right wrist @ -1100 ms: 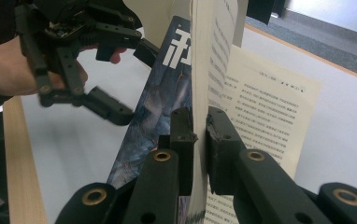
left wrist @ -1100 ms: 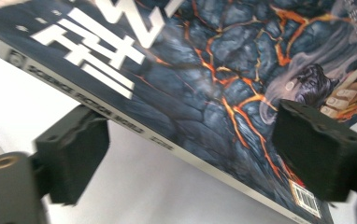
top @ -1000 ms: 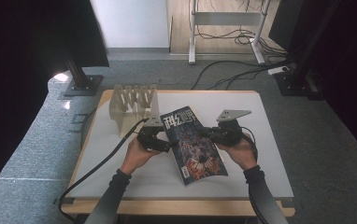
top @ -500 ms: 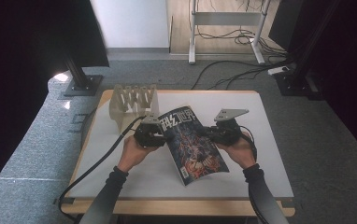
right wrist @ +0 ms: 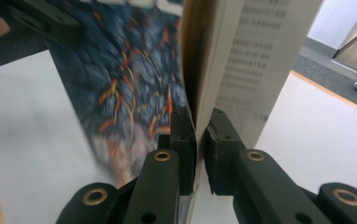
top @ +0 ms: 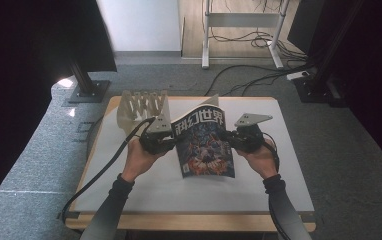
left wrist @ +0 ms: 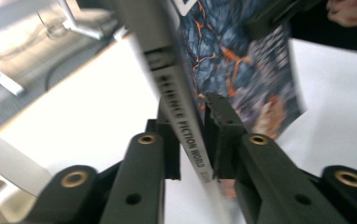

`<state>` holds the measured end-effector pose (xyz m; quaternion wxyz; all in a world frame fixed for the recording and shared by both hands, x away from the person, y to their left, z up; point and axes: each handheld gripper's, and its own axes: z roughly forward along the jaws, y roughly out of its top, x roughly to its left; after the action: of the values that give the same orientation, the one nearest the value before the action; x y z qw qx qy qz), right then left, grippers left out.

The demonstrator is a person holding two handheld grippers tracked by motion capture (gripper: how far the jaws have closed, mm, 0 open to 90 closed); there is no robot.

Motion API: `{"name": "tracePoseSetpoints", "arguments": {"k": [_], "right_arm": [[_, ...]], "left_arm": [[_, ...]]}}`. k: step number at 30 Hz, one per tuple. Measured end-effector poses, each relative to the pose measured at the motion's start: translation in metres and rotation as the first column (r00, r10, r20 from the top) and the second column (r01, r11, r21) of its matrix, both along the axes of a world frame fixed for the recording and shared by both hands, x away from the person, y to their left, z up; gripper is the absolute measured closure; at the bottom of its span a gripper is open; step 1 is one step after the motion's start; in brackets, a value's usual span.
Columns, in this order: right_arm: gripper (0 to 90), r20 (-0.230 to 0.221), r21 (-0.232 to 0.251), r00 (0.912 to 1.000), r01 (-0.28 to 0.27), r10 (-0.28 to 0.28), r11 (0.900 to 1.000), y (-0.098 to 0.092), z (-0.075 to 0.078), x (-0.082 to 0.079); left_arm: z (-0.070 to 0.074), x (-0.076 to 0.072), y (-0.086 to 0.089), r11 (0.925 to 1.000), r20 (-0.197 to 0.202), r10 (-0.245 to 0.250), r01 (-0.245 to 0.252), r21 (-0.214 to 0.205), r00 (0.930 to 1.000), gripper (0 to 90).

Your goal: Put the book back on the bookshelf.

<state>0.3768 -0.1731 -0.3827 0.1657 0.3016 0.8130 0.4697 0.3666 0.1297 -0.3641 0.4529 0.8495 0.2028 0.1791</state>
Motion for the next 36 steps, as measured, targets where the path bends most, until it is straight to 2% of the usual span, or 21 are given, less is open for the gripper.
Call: {"name": "tracePoseSetpoints", "arguments": {"k": [3, 4, 5, 7, 9, 12, 14, 16, 17, 18, 20, 23, 28, 30, 36], "right_arm": [[81.4, 0.006, -0.027, 0.9999, 0.015, -0.015, 0.9995, -0.001, -0.007, 0.003], [81.4, 0.001, -0.038, 0.9998, 0.018, -0.018, 0.9991, -0.001, -0.009, 0.004], [81.6, -0.004, -0.046, 0.9997, 0.023, -0.023, 0.9987, 0.000, -0.014, 0.005], [81.5, 0.003, -0.017, 0.9997, 0.025, -0.025, 0.9995, 0.000, -0.017, 0.005], [81.4, 0.007, -0.028, 0.9996, 0.028, -0.027, 0.9992, 0.001, -0.016, 0.005], [81.4, 0.007, -0.039, 0.9998, 0.017, -0.017, 0.9991, 0.002, -0.015, 0.004], [81.4, 0.008, -0.037, 0.9998, 0.019, -0.019, 0.9991, 0.002, -0.015, 0.004], [81.2, 0.006, -0.028, 0.9999, 0.013, -0.013, 0.9995, 0.000, -0.016, 0.004], [81.1, 0.004, -0.024, 0.9999, 0.015, -0.015, 0.9996, 0.000, -0.016, 0.003], [81.0, 0.004, -0.024, 0.9999, 0.015, -0.015, 0.9996, 0.000, -0.016, 0.003], [80.2, 0.003, -0.026, 0.9999, 0.012, -0.012, 0.9996, -0.002, -0.016, 0.004], [78.8, 0.003, -0.023, 0.9999, 0.016, -0.015, 0.9996, -0.003, -0.016, 0.004], [70.8, 0.015, -0.052, 0.9984, 0.056, -0.055, 0.9971, -0.010, -0.022, 0.001], [66.0, 0.011, -0.053, 0.9973, 0.073, -0.072, 0.9959, -0.015, -0.025, 0.001], [50.3, -0.012, -0.075, 0.9920, 0.124, -0.126, 0.9894, -0.030, -0.043, -0.003]], "left_arm": [[0.001, -0.004, -0.001, 0.9997, 0.040, -0.013, 0.012, 0.023, 0.9991, 82.3], [-0.003, -0.004, -0.002, 0.9990, 0.041, -0.013, 0.011, 0.043, 0.9991, 82.3], [-0.004, -0.004, -0.002, 0.9990, 0.041, -0.015, 0.013, 0.042, 0.9990, 82.1], [-0.007, -0.003, 0.001, 0.9993, 0.027, -0.021, 0.020, 0.031, 0.9994, 81.9], [-0.009, 0.001, 0.004, 0.9993, 0.008, -0.028, 0.028, 0.026, 0.9996, 80.8], [-0.013, 0.008, 0.001, 0.9976, -0.043, -0.059, 0.061, 0.032, 0.9973, 69.9], [-0.017, 0.012, -0.006, 0.9974, -0.039, -0.047, 0.049, 0.053, 0.9981, 63.0], [-0.019, 0.016, -0.011, 0.9981, -0.033, -0.031, 0.033, 0.052, 0.9990, 65.6], [-0.019, 0.016, -0.011, 0.9985, -0.028, -0.028, 0.029, 0.047, 0.9992, 73.9], [-0.019, 0.017, -0.011, 0.9989, -0.026, -0.015, 0.017, 0.043, 0.9996, 73.9], [-0.019, 0.019, -0.010, 0.9996, -0.046, -0.007, 0.008, 0.026, 0.9989, 81.2], [-0.018, 0.020, -0.008, 0.9996, -0.058, -0.014, 0.016, 0.023, 0.9982, 82.3], [-0.018, 0.015, -0.001, 0.9996, -0.028, -0.023, 0.024, 0.016, 0.9993, 82.4], [-0.019, 0.015, 0.002, 0.9996, -0.048, -0.027, 0.028, 0.004, 0.9985, 82.3], [-0.020, 0.013, 0.010, 0.9992, -0.073, -0.033, 0.032, -0.024, 0.9967, 82.4]]}}
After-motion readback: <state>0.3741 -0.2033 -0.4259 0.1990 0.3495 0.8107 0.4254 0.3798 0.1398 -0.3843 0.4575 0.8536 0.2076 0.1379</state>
